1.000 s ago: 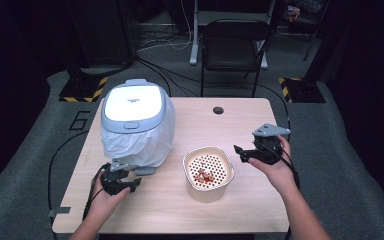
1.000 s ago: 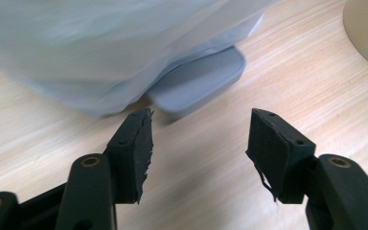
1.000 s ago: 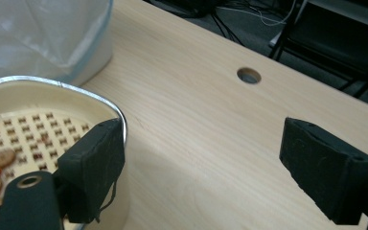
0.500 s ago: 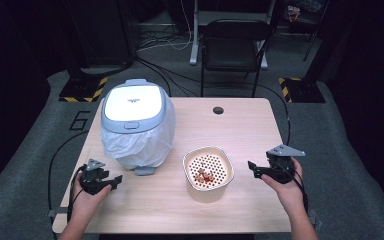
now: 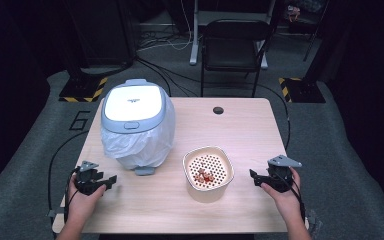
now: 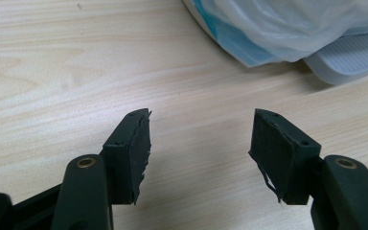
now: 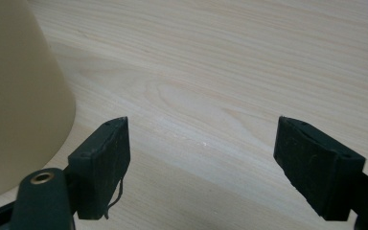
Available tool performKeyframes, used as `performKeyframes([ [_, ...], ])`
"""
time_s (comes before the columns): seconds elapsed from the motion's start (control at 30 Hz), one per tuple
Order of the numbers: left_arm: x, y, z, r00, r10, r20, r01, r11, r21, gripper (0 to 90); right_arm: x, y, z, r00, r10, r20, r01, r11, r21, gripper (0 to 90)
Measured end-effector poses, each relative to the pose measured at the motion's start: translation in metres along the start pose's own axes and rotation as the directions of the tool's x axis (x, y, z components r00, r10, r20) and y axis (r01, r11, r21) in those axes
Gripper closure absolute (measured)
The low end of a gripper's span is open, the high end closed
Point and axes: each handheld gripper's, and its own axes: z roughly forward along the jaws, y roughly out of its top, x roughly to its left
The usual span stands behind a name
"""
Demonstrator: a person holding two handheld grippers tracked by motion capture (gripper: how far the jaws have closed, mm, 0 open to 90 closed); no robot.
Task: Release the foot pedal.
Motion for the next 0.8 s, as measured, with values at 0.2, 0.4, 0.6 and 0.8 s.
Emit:
performKeyframes([
  [0.2, 0.005, -0.004, 0.005, 1.0000, 0.008, -0.001, -0.008, 1.0000, 0.000, 38.2, -0.002, -0.015, 0.010, 0.9999, 0.012, -0.004, -0.012, 1.000, 0.022, 20.3],
  [0.4, 0.009, -0.005, 0.007, 0.9997, 0.017, -0.016, -0.017, 0.9995, -0.027, 37.6, -0.006, -0.025, 0.014, 0.9996, 0.028, 0.003, -0.028, 0.999, 0.022, 20.3],
  [0.6, 0.010, -0.005, 0.010, 0.9998, 0.012, -0.014, -0.012, 0.9995, -0.030, 37.0, -0.011, -0.029, 0.016, 0.9999, 0.011, 0.008, -0.012, 0.999, 0.037, 20.3],
  [0.8, 0.007, -0.004, 0.014, 0.9986, 0.052, -0.013, -0.052, 0.9981, -0.034, 36.7, -0.011, -0.034, 0.021, 0.9994, 0.034, 0.000, -0.033, 0.998, 0.052, 20.1],
])
